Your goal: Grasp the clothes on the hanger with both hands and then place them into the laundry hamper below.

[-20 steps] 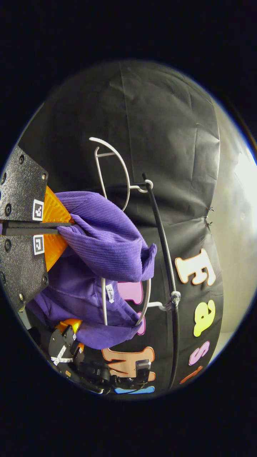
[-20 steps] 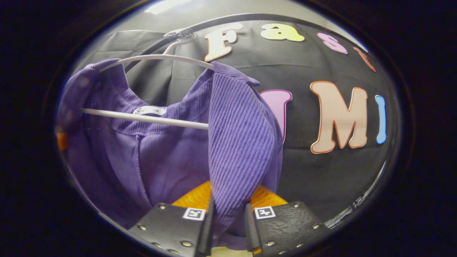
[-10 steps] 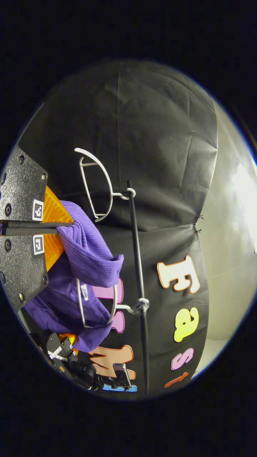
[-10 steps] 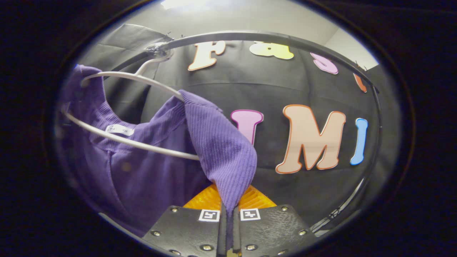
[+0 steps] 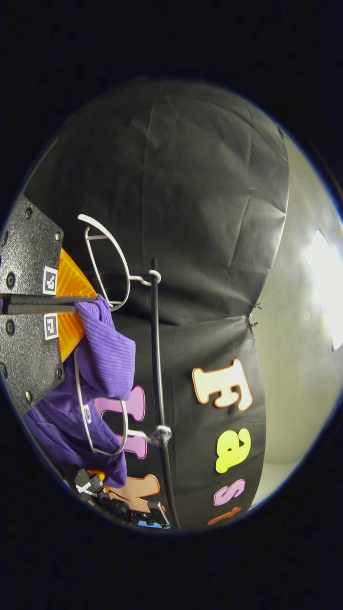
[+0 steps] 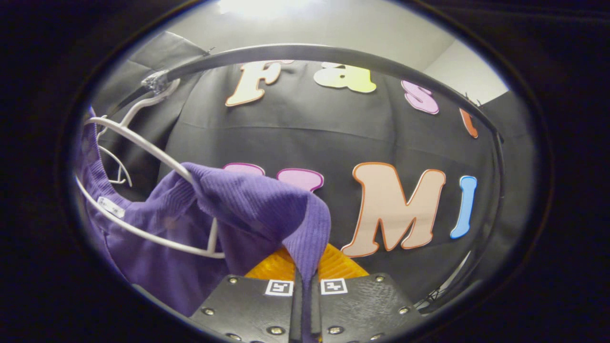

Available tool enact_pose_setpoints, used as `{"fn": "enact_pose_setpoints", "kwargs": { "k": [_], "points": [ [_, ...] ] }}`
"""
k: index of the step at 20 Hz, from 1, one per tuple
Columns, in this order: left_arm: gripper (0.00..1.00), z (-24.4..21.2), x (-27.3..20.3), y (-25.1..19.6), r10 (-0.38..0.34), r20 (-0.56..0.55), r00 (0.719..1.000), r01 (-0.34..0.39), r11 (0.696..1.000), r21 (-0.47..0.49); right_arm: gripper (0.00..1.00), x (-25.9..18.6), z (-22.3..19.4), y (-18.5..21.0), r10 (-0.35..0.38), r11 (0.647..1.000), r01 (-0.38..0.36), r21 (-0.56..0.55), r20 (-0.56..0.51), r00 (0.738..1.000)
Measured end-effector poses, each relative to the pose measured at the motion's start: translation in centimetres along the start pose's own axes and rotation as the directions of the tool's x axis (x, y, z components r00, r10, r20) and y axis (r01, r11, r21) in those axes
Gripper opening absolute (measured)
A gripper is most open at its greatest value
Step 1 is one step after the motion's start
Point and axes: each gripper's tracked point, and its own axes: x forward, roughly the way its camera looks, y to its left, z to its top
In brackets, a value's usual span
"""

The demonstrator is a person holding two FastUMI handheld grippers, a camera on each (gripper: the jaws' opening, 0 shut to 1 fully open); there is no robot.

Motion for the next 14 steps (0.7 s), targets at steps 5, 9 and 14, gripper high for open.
{"fn": "enact_pose_setpoints", "kwargs": {
  "k": [5,9,14],
  "points": [
    [0.0,-1.5,2.0,4.6,0.103,-0.028,0.994,-0.103,0.994,-0.018,0.07,1.9,-0.4,-0.3,-0.007,1.0,0.007,-0.016,0.0,1.0],
    [0.0,-4.5,2.8,6.1,0.145,-0.082,0.986,-0.146,0.989,-0.005,0.07,3.4,-1.4,-0.4,-0.01,0.999,0.01,-0.046,-0.013,1.0],
    [0.02,-8.0,2.9,4.8,0.139,-0.136,0.981,-0.135,0.99,0.038,0.07,4.2,-3.9,-0.9,-0.029,0.996,0.024,-0.082,-0.056,0.998]
  ]
}}
